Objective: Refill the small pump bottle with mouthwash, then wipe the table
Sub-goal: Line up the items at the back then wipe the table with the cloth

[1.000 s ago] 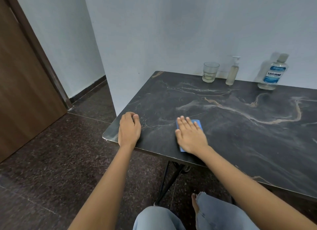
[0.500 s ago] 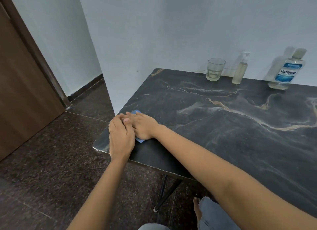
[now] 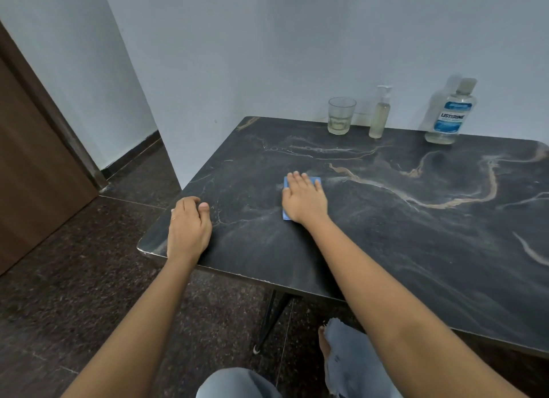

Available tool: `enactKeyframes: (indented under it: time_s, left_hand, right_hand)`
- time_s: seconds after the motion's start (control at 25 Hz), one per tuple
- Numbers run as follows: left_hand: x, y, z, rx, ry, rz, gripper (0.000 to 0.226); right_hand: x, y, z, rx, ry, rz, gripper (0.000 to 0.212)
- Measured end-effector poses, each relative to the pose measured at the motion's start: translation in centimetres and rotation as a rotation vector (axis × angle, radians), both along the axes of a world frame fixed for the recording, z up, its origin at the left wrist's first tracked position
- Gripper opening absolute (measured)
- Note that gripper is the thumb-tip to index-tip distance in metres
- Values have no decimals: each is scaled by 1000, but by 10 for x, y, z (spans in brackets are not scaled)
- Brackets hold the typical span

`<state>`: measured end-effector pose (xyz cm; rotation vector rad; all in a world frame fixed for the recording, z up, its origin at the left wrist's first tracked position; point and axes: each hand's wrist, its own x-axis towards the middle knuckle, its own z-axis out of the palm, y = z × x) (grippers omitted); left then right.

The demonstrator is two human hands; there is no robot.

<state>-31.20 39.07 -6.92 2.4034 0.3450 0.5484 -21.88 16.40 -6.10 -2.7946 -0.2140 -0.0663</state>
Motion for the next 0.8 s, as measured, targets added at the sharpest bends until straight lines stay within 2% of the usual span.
enactKeyframes:
  time_s: [0.24, 0.4, 0.64, 0.8]
  left_hand:
    - [-7, -21, 5, 123, 46, -26, 31]
    - [-20, -77, 10, 117, 74, -167, 36]
    - [-38, -144, 19, 137, 68, -347, 38]
    - [-42, -150, 12, 75, 61, -354, 37]
  right_hand:
    - [-45, -121, 5, -33, 33, -185, 55]
    - [-86, -192, 8, -48, 33, -313, 54]
    - [-146, -249, 9, -71, 61, -412, 55]
    - [-183, -251, 8, -66, 73, -490, 56]
